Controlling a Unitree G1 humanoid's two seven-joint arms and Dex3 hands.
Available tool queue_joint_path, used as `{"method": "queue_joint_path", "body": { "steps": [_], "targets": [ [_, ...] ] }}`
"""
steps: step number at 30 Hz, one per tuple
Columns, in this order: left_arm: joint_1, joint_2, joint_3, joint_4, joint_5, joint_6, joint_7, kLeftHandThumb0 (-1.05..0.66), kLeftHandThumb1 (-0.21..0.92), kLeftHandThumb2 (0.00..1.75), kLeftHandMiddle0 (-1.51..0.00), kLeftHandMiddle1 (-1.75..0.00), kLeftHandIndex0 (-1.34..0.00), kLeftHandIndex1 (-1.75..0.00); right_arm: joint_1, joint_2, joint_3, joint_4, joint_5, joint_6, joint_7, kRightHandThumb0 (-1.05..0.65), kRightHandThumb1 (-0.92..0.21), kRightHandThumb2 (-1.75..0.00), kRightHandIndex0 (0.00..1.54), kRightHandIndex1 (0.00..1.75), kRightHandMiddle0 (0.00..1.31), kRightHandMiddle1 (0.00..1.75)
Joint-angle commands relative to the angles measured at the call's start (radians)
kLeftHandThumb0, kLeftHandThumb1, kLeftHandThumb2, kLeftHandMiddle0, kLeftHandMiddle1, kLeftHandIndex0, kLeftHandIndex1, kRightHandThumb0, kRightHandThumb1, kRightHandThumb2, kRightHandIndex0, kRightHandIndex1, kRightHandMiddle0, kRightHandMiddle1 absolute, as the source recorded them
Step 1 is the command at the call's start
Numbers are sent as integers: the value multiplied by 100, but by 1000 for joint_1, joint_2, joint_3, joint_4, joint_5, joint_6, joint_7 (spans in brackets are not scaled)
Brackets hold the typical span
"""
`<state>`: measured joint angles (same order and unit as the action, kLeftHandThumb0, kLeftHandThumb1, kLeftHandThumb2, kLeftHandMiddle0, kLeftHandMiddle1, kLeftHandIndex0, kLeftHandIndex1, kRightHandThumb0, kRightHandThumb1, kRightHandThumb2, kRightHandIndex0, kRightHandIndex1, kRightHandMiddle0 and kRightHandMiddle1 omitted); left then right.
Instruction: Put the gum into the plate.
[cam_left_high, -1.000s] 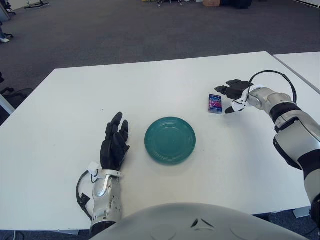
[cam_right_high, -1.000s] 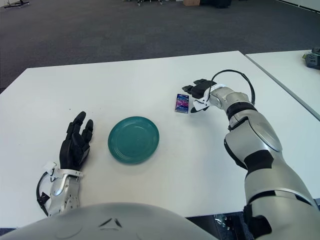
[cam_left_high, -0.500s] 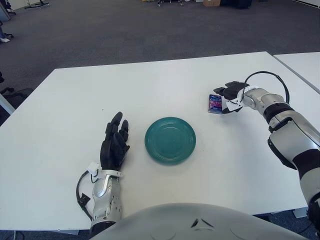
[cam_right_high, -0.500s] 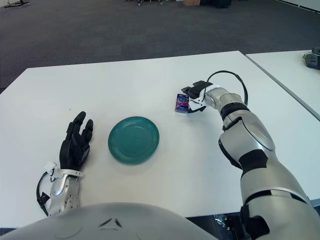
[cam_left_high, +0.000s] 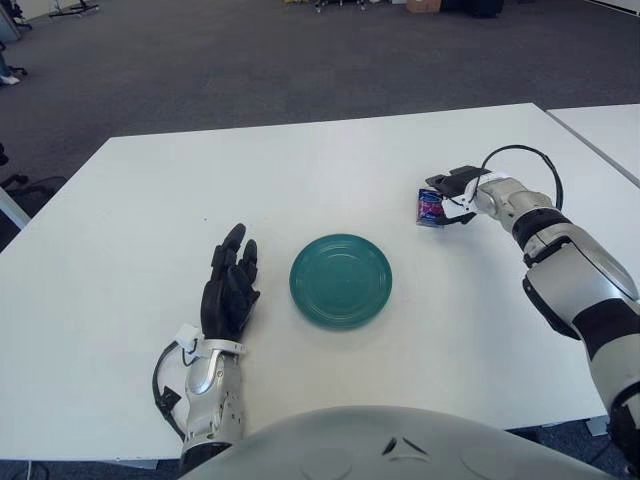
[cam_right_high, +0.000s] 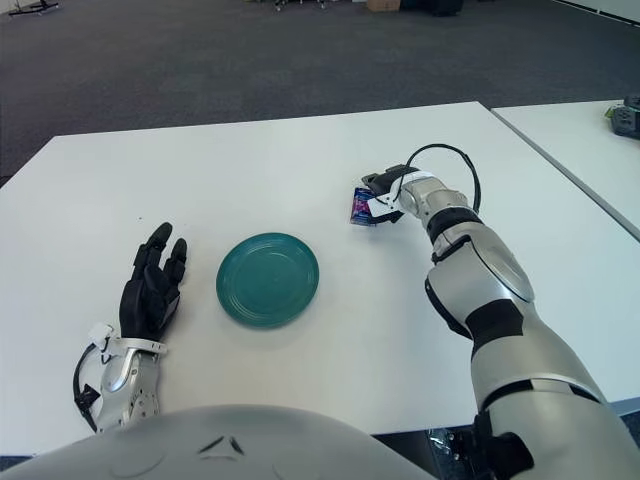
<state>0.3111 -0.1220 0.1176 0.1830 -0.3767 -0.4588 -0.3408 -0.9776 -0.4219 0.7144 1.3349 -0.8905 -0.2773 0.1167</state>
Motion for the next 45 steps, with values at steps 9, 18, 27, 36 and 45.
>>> {"method": "queue_joint_path", "body": {
  "steps": [9, 18, 27, 36, 45],
  "targets": [
    [40, -58, -13, 64, -24, 4, -2, -100, 92, 78, -17, 0, 0, -50, 21, 29, -20, -13, 26, 33, 8, -105, -92, -64, 0, 0, 0, 0],
    [43, -63, -19, 59, -23, 4, 2, -101, 92, 77, -18, 0, 0, -52, 36, 42, -9, -14, 15, 56, 9, -105, -92, -63, 0, 0, 0, 0],
    [44, -67, -23, 55, -24, 7, 5, -101, 92, 78, -18, 0, 0, -50, 58, 48, 6, -19, 5, 69, 18, -105, -92, -67, 0, 0, 0, 0],
    [46, -70, -22, 56, -29, 6, 8, -102, 92, 79, -18, 0, 0, -48, 97, 56, 19, -3, 3, 111, 3, -105, -92, -71, 0, 0, 0, 0],
    [65, -73, -31, 35, -34, 9, 8, -101, 92, 79, -18, 0, 0, -50, 120, 50, 24, -2, 3, 129, -7, -105, -92, -70, 0, 0, 0, 0]
  ]
}}
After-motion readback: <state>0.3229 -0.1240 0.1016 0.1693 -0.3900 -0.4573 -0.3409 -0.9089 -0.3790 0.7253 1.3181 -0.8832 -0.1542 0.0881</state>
